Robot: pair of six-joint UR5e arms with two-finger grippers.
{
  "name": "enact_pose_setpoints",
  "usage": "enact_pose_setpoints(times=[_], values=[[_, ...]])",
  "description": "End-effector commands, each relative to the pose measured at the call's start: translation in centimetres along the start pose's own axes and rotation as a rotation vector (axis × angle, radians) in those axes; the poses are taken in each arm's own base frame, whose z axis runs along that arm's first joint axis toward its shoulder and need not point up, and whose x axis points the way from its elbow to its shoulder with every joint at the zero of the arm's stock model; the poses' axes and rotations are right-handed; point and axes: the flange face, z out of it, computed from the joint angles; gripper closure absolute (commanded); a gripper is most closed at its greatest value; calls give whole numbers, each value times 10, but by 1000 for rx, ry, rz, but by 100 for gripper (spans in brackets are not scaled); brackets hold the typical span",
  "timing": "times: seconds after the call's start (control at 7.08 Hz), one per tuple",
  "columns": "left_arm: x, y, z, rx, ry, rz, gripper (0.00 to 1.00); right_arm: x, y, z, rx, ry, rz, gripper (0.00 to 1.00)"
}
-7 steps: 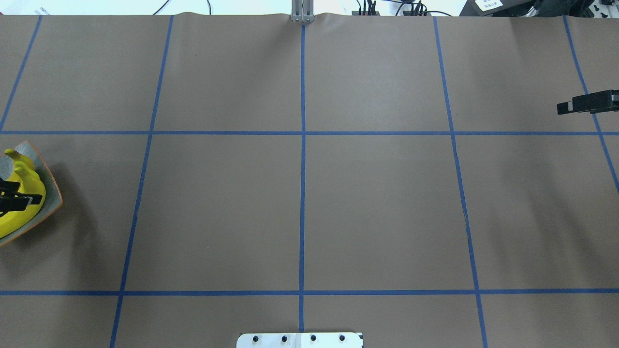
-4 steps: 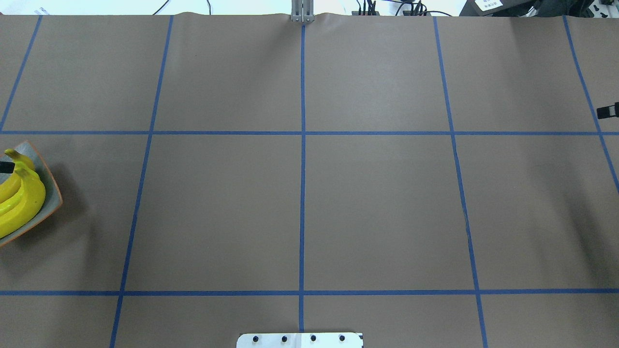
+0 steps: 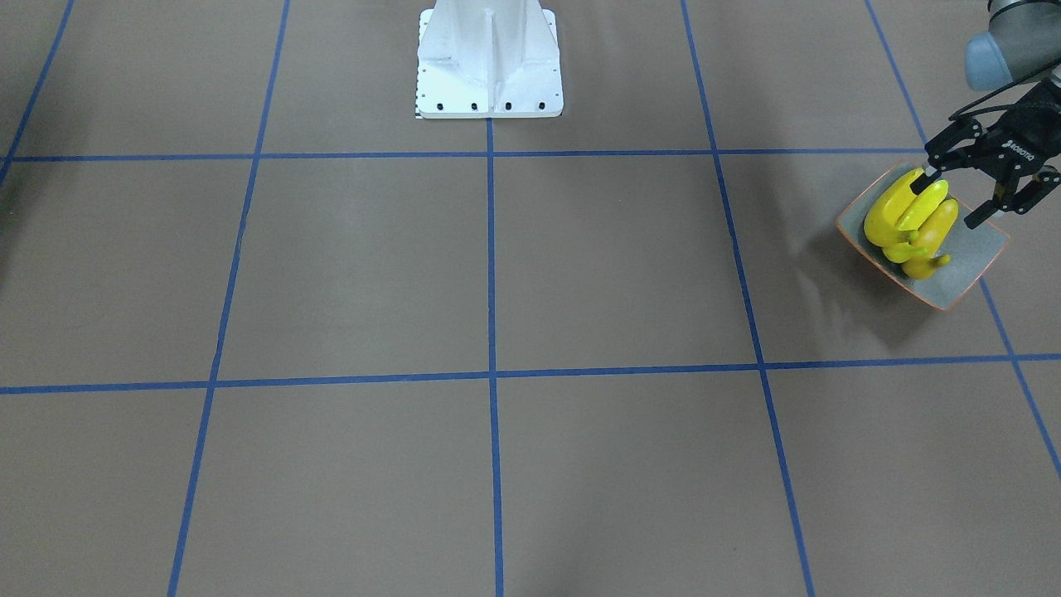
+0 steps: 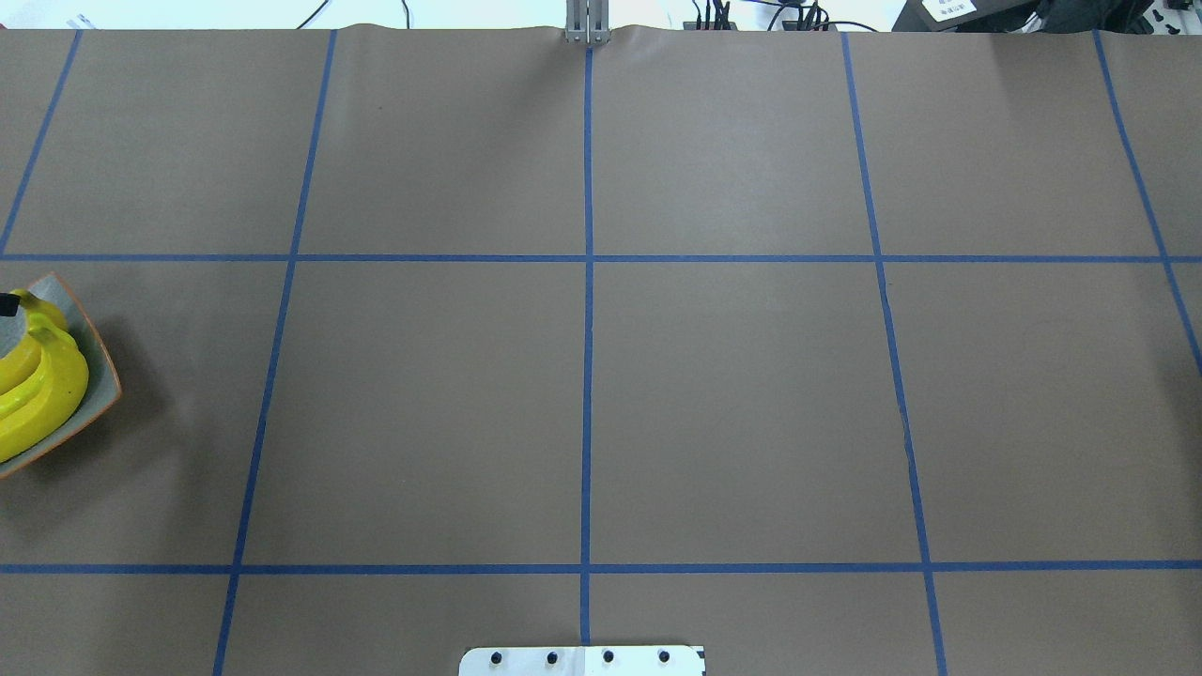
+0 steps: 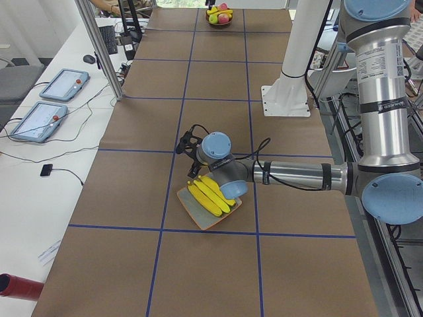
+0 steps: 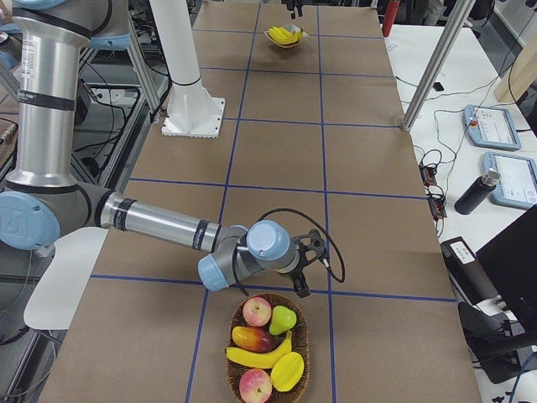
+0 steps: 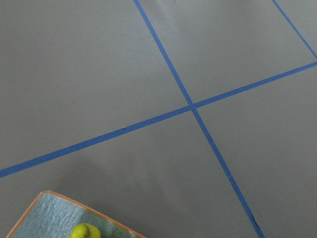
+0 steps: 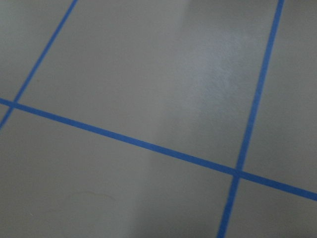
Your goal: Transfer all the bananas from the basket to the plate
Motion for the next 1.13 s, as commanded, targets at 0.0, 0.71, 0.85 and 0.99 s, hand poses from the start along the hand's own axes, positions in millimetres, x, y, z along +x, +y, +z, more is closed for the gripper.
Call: enact_pose_setpoints(times=[0.0,0.71,0.85,0.99], values=[[-2,-1,0,17,-25,1,0,40,91,-9,-32,38,10,0],[-1,-1,-1,25,-24,16,0,71,180,2,-161,254,144,3],[-1,-1,-1,26,-23,19,0,70,181,3,-161,248,179,6],[0,-2,-2,29,-23,21,0,69,181,5,-160,245,212,6]])
